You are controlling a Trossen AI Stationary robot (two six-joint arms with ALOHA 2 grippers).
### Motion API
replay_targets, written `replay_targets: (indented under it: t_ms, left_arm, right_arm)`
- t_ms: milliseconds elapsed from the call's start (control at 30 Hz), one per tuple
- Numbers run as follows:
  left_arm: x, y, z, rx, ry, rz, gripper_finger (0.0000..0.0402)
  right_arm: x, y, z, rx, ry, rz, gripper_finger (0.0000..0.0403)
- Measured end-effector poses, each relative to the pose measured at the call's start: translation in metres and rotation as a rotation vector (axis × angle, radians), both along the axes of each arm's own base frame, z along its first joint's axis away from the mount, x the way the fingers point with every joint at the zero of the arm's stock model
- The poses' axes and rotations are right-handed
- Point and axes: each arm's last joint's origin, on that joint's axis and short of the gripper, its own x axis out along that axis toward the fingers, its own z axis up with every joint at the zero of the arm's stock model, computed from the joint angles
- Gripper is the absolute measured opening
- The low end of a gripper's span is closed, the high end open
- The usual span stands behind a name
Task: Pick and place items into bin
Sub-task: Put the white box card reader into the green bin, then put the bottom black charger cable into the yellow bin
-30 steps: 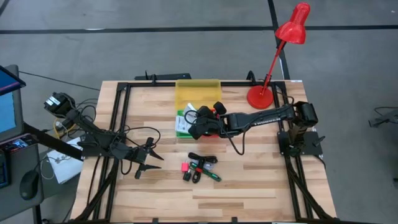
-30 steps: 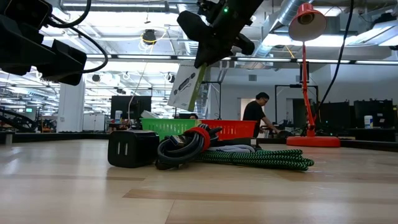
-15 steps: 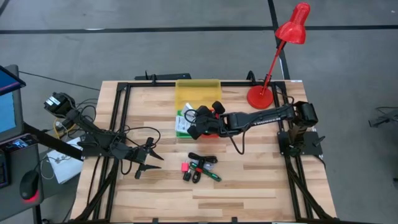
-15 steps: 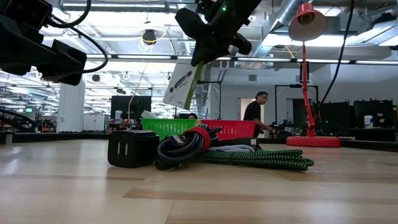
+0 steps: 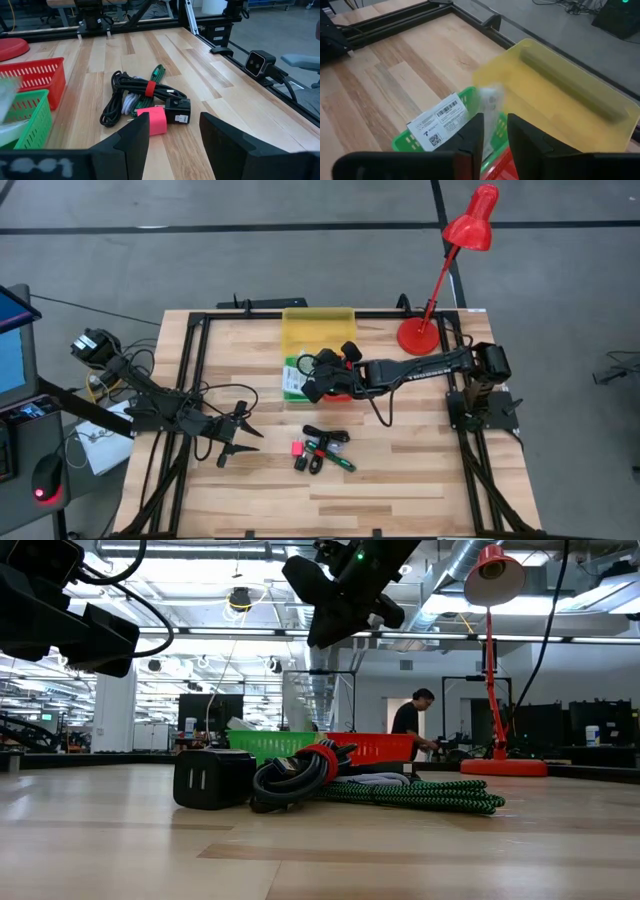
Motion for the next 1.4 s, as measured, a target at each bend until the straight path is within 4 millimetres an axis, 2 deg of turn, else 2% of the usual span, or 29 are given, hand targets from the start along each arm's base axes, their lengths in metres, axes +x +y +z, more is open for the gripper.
replay_targets:
  t_ms: [200, 600, 767, 1133, 1400]
  left_arm:
    - [0.000, 0.000, 0.000, 0.000, 0.000, 0.000, 0.0167]
    - [0.000, 0.000, 0.000, 0.000, 0.001, 0.000, 0.0167]
    - [0.000, 0.000, 0.000, -0.008, 0.002, 0.002, 0.0167]
    - [0.000, 0.000, 0.000, -0.012, 0.006, 0.003, 0.0167]
    - [-0.001, 0.001, -0.006, 0.023, 0.057, 0.004, 0.0167]
  right_arm:
    - [0.000, 0.000, 0.000, -0.001, -0.001, 0.002, 0.0103]
    - [0.000, 0.004, 0.000, -0.036, 0.030, 0.045, 0.0103]
    - [-0.002, 0.013, -0.003, -0.049, 0.113, 0.148, 0.0102]
    - [-0.031, 0.038, -0.024, 0.167, 0.486, 0.393, 0.0102]
    - [-0.036, 0.065, -0.025, 0.238, 0.503, 0.514, 0.0102]
